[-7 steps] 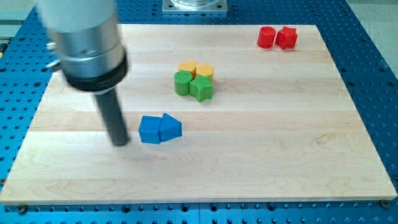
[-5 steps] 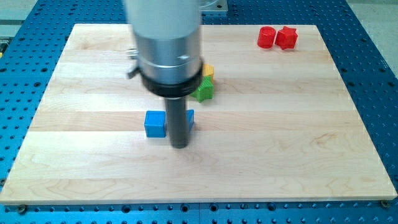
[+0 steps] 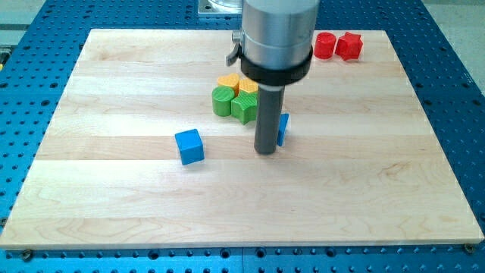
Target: Separate the blue triangle from the blue cube
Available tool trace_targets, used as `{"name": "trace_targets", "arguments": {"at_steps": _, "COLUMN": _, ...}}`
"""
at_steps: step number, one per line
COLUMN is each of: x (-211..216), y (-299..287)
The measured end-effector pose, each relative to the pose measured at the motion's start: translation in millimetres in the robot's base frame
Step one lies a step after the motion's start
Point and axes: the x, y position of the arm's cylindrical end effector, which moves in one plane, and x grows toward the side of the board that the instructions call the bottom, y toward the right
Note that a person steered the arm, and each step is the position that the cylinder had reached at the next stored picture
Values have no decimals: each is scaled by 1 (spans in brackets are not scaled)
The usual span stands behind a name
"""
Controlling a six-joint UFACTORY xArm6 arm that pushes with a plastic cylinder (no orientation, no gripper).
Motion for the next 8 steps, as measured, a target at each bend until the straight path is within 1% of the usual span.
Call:
{"name": "trace_targets", "arguments": {"at_steps": 2, "x": -50, "y": 22}}
{"name": "trace_targets", "arguments": {"at_steps": 4, "x": -48, "y": 40}}
{"name": "trace_targets", "arguments": {"at_steps": 6, "x": -49, "y": 75}}
{"name": "trace_targets", "arguments": {"at_steps": 8, "x": -72, "y": 45}}
